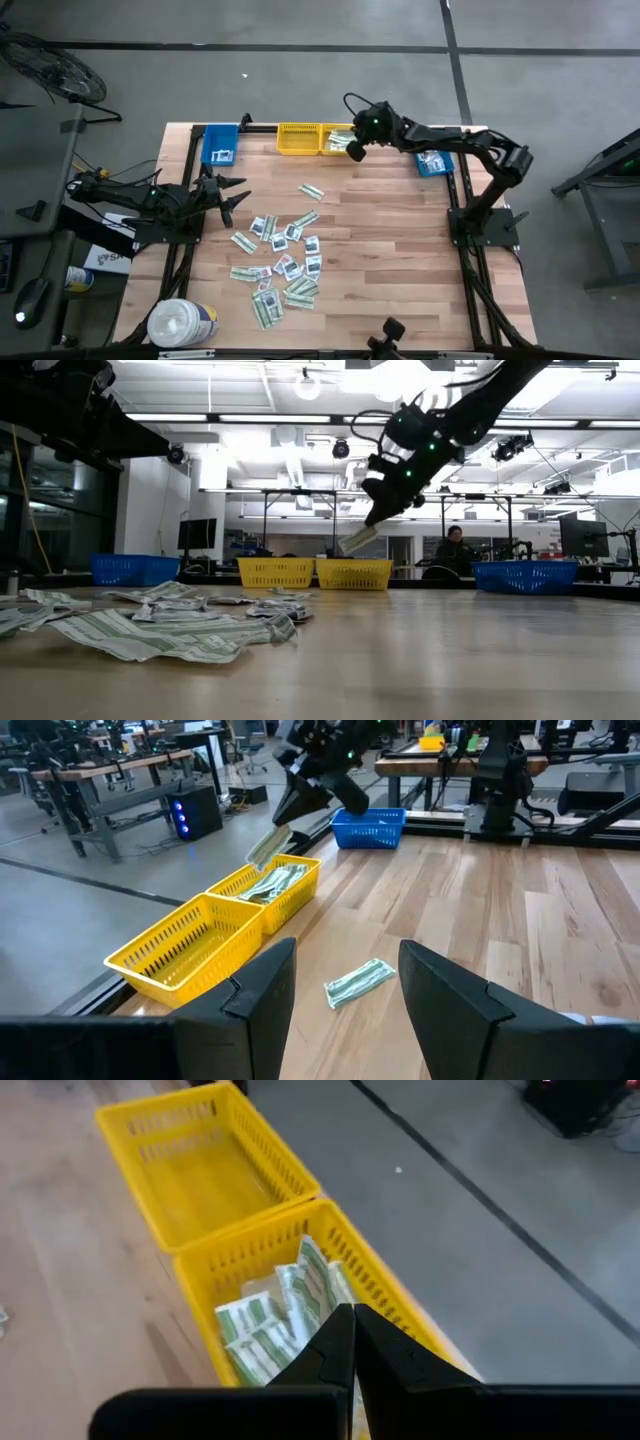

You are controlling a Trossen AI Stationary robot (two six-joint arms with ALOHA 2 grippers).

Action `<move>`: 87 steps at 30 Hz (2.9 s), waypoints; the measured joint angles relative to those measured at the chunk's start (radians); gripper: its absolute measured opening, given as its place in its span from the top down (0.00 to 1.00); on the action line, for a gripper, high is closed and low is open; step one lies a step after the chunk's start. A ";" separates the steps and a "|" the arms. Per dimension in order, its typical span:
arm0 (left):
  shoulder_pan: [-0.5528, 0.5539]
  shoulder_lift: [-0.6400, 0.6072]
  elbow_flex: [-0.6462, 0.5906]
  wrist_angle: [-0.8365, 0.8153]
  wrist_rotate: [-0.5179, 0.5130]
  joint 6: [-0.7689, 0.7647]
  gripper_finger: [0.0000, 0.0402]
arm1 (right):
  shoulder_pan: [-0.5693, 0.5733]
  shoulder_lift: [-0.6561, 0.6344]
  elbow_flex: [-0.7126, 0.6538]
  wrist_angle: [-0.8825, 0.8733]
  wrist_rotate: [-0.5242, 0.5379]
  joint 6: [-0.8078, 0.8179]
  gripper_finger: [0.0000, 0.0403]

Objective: Pick & Place First Aid Supplies
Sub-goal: Put the green bandage pack into the right yellow bin

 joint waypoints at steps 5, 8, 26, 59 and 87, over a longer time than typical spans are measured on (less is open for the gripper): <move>0.000 0.000 0.000 0.000 0.002 0.000 0.56 | -0.001 0.063 0.000 0.030 0.000 -0.001 1.00; 0.000 0.000 0.000 0.000 0.002 0.000 0.56 | -0.001 0.071 0.000 0.040 0.020 -0.001 0.98; 0.000 0.000 0.000 -0.001 0.002 0.000 0.56 | 0.070 0.026 0.000 0.018 -0.189 -0.243 0.61; 0.000 0.000 0.000 0.002 -0.008 0.000 0.56 | 0.279 0.208 0.404 -0.605 -0.238 -0.402 0.64; 0.000 0.001 0.000 -0.032 -0.006 -0.027 0.56 | 0.350 0.434 0.556 -0.715 -0.156 -0.630 0.65</move>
